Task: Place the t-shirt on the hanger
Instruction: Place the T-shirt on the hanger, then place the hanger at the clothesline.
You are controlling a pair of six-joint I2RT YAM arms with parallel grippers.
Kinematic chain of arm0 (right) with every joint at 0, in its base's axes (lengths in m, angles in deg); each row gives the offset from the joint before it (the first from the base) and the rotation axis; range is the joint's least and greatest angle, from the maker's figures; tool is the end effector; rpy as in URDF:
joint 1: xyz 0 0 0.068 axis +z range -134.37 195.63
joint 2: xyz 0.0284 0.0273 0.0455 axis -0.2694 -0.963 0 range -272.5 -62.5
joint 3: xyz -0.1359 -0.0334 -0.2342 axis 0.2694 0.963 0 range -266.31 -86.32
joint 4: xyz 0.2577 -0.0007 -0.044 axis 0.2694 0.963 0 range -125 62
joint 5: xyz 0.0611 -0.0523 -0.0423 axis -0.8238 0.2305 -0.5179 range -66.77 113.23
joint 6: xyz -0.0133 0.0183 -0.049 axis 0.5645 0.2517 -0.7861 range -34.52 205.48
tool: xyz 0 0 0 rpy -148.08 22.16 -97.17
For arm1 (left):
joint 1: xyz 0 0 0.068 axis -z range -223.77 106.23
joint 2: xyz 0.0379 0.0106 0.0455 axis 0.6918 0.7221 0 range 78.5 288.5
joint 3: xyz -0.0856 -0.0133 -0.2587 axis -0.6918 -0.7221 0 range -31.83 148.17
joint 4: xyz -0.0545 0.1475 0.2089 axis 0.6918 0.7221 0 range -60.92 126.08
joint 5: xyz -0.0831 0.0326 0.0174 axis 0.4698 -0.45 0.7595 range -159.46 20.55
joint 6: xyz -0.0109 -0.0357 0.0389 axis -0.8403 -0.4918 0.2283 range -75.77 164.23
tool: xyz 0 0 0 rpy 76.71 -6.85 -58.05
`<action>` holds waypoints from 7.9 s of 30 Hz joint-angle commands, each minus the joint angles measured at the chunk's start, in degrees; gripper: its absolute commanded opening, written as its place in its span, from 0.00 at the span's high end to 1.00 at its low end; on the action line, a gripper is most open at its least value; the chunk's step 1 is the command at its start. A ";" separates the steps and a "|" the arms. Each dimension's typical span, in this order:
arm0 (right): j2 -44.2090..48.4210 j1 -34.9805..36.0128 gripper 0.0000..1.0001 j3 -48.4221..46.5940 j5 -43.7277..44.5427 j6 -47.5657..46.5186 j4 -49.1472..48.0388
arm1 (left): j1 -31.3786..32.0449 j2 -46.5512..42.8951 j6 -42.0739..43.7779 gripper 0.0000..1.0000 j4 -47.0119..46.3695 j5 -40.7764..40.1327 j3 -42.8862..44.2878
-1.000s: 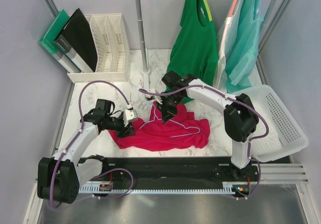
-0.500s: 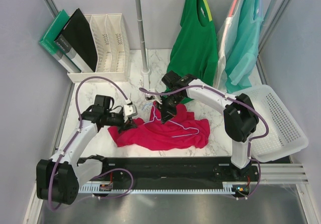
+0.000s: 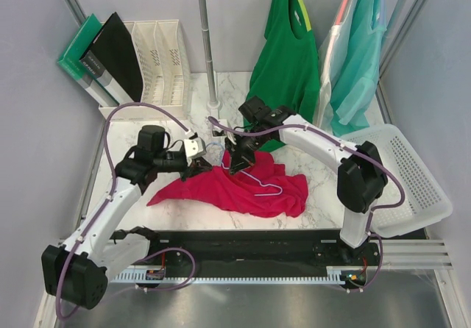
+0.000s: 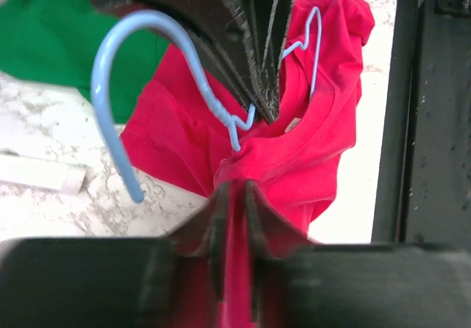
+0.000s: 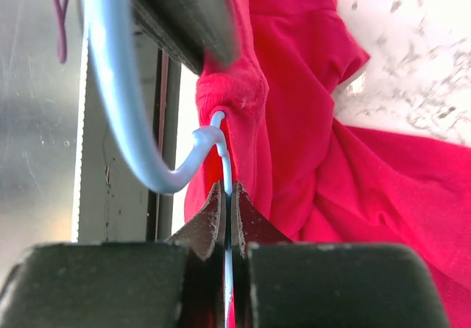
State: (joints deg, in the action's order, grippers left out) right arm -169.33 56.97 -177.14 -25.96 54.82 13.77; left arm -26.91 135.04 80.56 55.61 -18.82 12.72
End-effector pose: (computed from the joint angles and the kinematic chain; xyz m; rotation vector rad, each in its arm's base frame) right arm 0.2749 0.2777 0.2684 -1.7004 1.8983 1.2082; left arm 0.1855 -0.0851 0.2814 1.3107 1.5930 -0.7739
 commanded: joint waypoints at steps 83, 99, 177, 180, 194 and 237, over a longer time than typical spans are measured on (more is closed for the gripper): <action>13.66 -11.54 1.00 25.87 -0.21 -10.12 3.96 | 10.91 -17.68 9.64 0.98 4.24 -8.61 -4.74; 23.59 -16.81 1.00 29.57 0.32 -8.90 3.87 | 10.82 -18.57 -7.78 0.98 -5.70 -22.24 -6.33; 32.47 -5.92 0.77 19.28 6.03 -1.69 0.01 | 17.33 -6.26 -7.07 0.98 -9.73 -5.11 3.52; 32.29 -5.66 0.76 19.29 5.86 -1.16 -0.70 | 17.33 -6.00 -7.68 0.98 -10.44 -5.01 3.35; 36.07 -5.31 1.00 19.37 9.20 -0.19 -1.67 | 12.61 -7.92 -0.59 0.43 5.52 -12.41 3.79; 38.62 -4.17 0.90 3.55 7.79 14.92 2.20 | 17.23 -1.96 1.89 0.94 -2.10 -14.33 17.74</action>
State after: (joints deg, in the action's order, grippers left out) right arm -131.82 51.40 -171.28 -17.56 67.46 16.38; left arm -12.66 130.36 82.36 53.49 -31.76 23.50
